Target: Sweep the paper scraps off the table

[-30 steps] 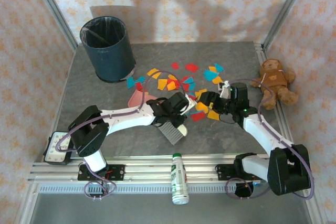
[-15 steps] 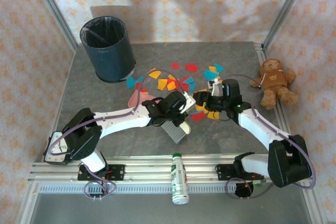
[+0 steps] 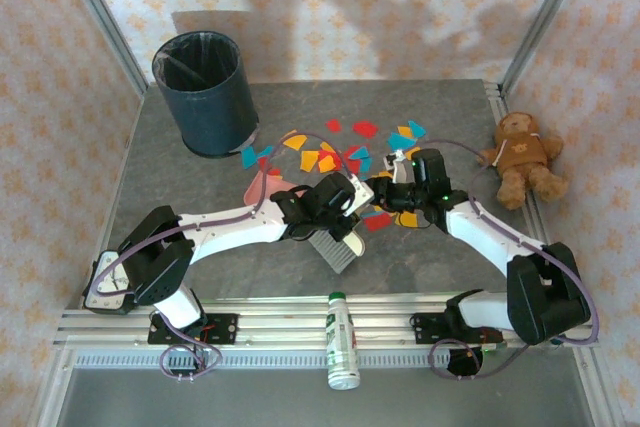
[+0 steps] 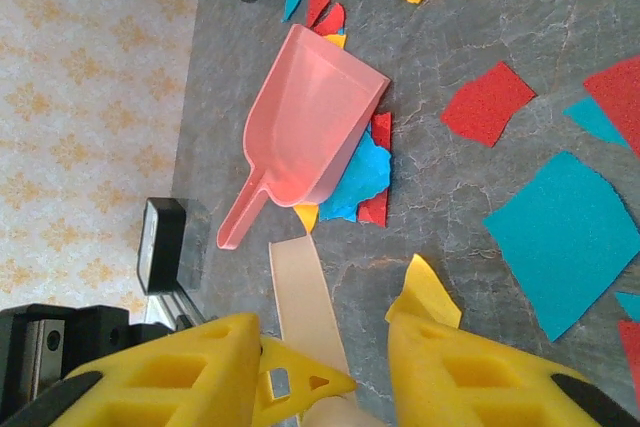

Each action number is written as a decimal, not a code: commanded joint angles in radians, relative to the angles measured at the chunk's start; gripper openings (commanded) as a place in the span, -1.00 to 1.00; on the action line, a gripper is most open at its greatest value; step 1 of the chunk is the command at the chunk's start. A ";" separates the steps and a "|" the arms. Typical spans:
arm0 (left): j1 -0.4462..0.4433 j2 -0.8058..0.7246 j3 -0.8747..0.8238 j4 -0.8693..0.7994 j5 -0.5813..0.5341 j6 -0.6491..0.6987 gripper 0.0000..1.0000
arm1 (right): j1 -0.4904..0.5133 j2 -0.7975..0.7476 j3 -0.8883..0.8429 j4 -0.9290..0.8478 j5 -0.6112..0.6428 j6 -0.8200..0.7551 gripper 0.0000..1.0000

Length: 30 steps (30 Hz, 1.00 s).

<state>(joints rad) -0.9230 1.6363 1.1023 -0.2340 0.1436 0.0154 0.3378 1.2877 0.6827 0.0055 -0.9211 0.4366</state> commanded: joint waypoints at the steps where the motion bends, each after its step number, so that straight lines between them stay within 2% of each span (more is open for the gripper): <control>1: -0.006 -0.027 -0.005 0.030 -0.015 -0.006 -0.94 | 0.007 -0.003 0.025 0.036 -0.020 -0.001 -0.33; 4: -0.007 -0.026 -0.005 0.032 -0.015 -0.009 -0.93 | 0.007 -0.008 0.023 0.051 -0.016 0.010 -0.42; 9: -0.006 -0.030 -0.009 0.037 -0.016 -0.013 -0.91 | 0.007 -0.020 0.019 0.057 0.014 0.022 -0.70; 15: -0.004 -0.052 -0.030 0.052 -0.029 -0.020 -0.66 | 0.007 -0.054 0.006 0.067 0.092 0.044 -0.99; 22: 0.013 -0.115 -0.076 0.058 -0.054 -0.041 -0.10 | 0.005 -0.083 0.024 0.015 0.185 0.037 -1.00; 25: 0.029 -0.161 -0.102 0.043 -0.086 -0.050 0.01 | -0.006 -0.097 0.039 -0.032 0.237 0.020 -1.00; 30: 0.088 -0.240 -0.145 -0.021 -0.148 -0.090 0.07 | -0.038 -0.137 0.052 -0.087 0.301 0.009 -1.00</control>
<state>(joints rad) -0.8673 1.4483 0.9802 -0.2028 0.0669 -0.0368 0.3168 1.2026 0.6903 -0.0528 -0.6865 0.4633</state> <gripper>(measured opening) 0.530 0.246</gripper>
